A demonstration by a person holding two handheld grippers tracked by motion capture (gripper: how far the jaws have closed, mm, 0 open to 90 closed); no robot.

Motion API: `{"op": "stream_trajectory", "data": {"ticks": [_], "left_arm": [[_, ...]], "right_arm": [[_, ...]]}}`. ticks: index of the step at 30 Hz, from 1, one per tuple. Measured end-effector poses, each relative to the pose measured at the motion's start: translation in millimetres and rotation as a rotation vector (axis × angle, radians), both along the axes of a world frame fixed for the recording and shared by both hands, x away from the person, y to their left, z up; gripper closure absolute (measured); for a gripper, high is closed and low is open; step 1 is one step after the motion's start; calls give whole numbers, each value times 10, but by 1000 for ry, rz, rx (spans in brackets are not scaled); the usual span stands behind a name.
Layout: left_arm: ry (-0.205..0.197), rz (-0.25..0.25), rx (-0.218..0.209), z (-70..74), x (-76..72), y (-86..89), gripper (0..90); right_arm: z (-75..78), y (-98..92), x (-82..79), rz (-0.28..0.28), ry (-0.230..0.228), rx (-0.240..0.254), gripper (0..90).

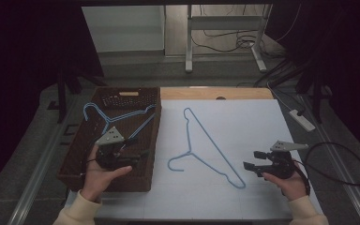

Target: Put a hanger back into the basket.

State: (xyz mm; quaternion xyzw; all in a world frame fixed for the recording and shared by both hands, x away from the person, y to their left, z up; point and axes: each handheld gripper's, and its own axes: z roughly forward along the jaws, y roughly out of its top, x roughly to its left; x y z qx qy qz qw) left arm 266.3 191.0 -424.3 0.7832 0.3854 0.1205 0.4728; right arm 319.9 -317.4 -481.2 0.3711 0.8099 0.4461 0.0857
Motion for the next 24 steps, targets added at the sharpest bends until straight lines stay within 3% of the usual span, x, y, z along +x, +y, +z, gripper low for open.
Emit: {"op": "stream_trajectory", "data": {"ticks": [14,24], "left_arm": [[14,-9,10,-128,-73,-88,311],[7,-2,-3,-103,-63,-61,307]], "right_arm": [[-5,47,-14,6,-20,-32,283],[25,187,47,6,-32,-97,398]]}}
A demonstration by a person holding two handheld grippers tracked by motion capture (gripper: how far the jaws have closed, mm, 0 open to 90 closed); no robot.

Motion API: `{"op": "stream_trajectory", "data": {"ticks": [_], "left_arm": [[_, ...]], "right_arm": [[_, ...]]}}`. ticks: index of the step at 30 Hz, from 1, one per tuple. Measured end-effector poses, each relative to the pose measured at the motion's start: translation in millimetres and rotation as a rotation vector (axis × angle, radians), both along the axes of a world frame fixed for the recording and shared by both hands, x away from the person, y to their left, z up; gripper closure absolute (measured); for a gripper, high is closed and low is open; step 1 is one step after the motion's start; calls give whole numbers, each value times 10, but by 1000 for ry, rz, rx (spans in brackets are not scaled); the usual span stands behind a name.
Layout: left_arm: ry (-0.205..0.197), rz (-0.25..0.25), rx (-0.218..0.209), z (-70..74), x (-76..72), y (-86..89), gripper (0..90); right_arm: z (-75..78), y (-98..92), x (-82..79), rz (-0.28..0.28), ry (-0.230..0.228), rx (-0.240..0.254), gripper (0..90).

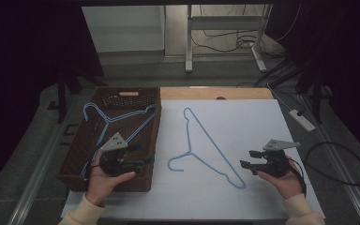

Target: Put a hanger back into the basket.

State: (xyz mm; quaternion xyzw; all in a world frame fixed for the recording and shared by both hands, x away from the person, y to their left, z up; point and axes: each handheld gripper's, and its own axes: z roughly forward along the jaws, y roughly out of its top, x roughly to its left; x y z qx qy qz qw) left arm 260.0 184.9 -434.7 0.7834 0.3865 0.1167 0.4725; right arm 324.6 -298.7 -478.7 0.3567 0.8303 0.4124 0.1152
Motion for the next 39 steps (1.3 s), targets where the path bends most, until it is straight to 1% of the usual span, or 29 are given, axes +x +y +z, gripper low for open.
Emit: {"op": "stream_trajectory", "data": {"ticks": [2,3,7,8,9,11,12,14,16,19,21,22,24,26,27,29,32,34,39], "left_arm": [[3,-1,-2,-6,2,6,307],[4,-2,-2,-6,-1,10,306],[3,1,-5,0,-10,26,307],[3,2,-6,-1,-12,28,307],[3,2,-7,-2,-14,30,307],[5,1,-6,-9,-16,31,307],[6,1,-7,-13,-16,31,307],[8,-1,-5,-17,-16,30,307],[8,-2,-5,-16,-17,27,307],[8,-3,-5,-14,-20,22,307],[10,-3,-4,-19,-20,18,307],[11,-4,-4,-21,-19,17,307],[12,-5,-3,-27,-18,16,307],[13,-6,-4,-32,-19,16,307],[14,-7,-5,-33,-19,16,307],[15,-7,-6,-35,-18,17,307],[16,-7,-7,-35,-18,20,307],[14,-7,-6,-32,-21,24,307],[13,-2,-11,-22,-23,41,307]], "right_arm": [[7,71,46,9,7,-11,421],[12,145,88,25,9,-27,443],[17,274,133,55,24,-51,532],[11,304,137,66,34,-57,582],[0,330,134,84,53,-66,622],[-27,368,108,112,92,-93,737],[-41,379,88,121,112,-103,800],[-61,385,40,122,139,-128,889],[-84,378,1,125,164,-146,900],[-131,385,-49,145,197,-176,900],[-168,414,-71,167,219,-186,900],[-188,439,-84,177,229,-199,900],[-230,485,-101,187,248,-227,900],[-256,512,-115,195,265,-237,900],[-261,514,-122,191,264,-245,900],[-270,502,-130,185,275,-243,900],[-292,472,-154,182,305,-202,900],[-299,480,-180,193,311,-194,900],[-321,599,-330,259,339,-176,900]]}}
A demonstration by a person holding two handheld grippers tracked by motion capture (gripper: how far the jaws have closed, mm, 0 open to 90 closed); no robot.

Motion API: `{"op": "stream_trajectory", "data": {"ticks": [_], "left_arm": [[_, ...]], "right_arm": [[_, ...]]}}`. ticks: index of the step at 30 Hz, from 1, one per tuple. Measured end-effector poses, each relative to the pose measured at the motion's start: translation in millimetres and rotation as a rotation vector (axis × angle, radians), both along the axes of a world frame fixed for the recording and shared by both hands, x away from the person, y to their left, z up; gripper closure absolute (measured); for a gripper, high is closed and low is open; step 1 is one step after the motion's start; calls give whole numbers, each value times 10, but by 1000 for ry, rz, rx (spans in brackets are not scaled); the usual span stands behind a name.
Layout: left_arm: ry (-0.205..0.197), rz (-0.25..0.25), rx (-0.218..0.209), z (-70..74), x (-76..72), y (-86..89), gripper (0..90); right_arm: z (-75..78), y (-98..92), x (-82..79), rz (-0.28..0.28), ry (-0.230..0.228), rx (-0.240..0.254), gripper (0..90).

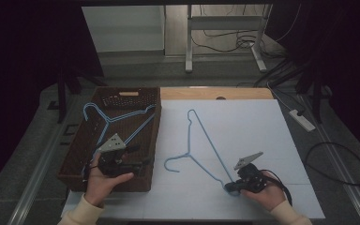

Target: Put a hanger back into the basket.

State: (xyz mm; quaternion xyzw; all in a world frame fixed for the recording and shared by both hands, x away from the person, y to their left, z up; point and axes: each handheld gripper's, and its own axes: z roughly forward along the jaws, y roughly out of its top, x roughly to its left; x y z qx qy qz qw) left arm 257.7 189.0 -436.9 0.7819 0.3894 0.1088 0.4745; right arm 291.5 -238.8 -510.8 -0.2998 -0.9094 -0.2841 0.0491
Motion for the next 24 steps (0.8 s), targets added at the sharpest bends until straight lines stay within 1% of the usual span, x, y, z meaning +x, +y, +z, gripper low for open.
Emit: {"op": "stream_trajectory", "data": {"ticks": [1,2,3,5,6,7,8,10,11,16,17,18,20,21,22,23,24], "left_arm": [[0,1,0,0,0,3,307],[1,3,-2,0,0,5,307],[-1,3,-1,1,0,8,307],[-1,2,-2,7,-3,14,307],[-1,2,-2,7,-3,14,307],[-2,2,-2,12,-4,20,307],[-4,3,-3,13,-4,23,307],[-2,5,-7,11,-1,29,307],[-1,5,-8,10,1,32,307],[0,5,-8,7,0,33,308],[0,5,-8,7,0,33,308],[-1,5,-8,12,0,36,307],[-3,7,-11,16,-1,36,308],[-3,6,-11,18,-2,36,308],[-4,7,-11,20,-3,36,308],[-4,7,-12,22,-3,36,308],[-4,7,-13,23,-3,35,308]], "right_arm": [[0,26,-26,0,-9,-3,900],[-2,49,-42,12,5,4,900],[-22,83,-61,32,31,24,900],[-20,140,-101,41,20,20,900],[-20,140,-101,41,20,20,900],[-50,225,-146,78,51,40,900],[-39,246,-158,81,42,34,900],[-52,314,-183,106,58,47,900],[-56,348,-194,108,51,44,900],[-59,404,-181,129,52,56,900],[-57,403,-175,124,46,60,900],[-45,396,-148,117,24,58,900],[-13,378,-79,96,-4,73,900],[23,362,0,66,-27,87,900],[44,355,52,46,-41,89,900],[74,350,143,17,-67,90,900],[90,353,222,-1,-86,93,900]]}}
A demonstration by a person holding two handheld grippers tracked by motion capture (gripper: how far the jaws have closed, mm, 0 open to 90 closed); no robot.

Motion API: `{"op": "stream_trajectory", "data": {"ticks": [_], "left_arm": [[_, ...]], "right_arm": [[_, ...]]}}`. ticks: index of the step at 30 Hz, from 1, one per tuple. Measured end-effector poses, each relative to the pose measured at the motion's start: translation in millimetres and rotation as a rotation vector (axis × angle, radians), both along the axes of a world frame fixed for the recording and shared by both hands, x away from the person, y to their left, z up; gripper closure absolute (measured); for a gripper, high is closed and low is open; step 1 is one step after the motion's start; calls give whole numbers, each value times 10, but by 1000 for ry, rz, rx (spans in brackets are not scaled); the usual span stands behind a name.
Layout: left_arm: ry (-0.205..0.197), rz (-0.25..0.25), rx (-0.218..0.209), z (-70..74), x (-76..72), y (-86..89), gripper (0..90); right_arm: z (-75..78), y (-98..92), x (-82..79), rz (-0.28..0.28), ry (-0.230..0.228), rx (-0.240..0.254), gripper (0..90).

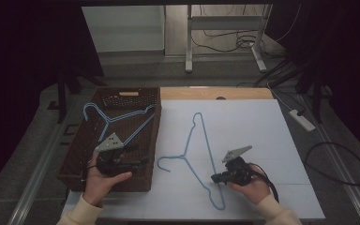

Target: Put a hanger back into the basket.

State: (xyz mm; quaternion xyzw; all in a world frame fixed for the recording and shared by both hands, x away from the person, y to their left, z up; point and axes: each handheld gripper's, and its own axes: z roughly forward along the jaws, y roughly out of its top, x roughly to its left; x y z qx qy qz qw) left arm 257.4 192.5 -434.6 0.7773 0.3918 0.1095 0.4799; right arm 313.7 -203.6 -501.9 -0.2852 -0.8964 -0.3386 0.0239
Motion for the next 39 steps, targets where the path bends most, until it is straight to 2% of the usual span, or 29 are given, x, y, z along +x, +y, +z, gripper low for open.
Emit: {"op": "stream_trajectory", "data": {"ticks": [1,2,4,5,6,11,17,20,23,26,27,33,39], "left_arm": [[0,0,0,2,0,0,308],[0,0,0,2,0,0,308],[-1,-2,-1,4,0,-1,308],[-1,-3,-1,4,-1,-3,308],[0,-4,0,1,-1,-3,307],[1,-6,-1,-10,7,-3,308],[-1,-9,1,-5,1,-12,308],[-1,-9,0,-4,-1,-9,308],[0,-10,1,-11,2,-14,308],[-3,-8,10,-12,1,-25,308],[-9,-6,26,-13,-4,-41,307],[-3,-7,21,-23,4,-46,307],[-1,-8,12,-19,0,-33,307]], "right_arm": [[11,10,82,-19,-12,3,900],[11,10,82,-19,-12,3,900],[15,43,288,-55,-36,3,900],[3,78,479,-85,-40,3,900],[-8,99,569,-96,-44,3,900],[-37,228,893,-145,-60,8,900],[-45,404,1166,-183,-91,0,900],[-64,454,1252,-201,-106,6,900],[-95,473,1304,-212,-117,-29,900],[-125,452,1329,-222,-123,-38,900],[-142,443,1338,-223,-120,-41,900],[-178,418,1345,-226,-123,-51,900],[-149,361,1318,-263,-130,-98,900]]}}
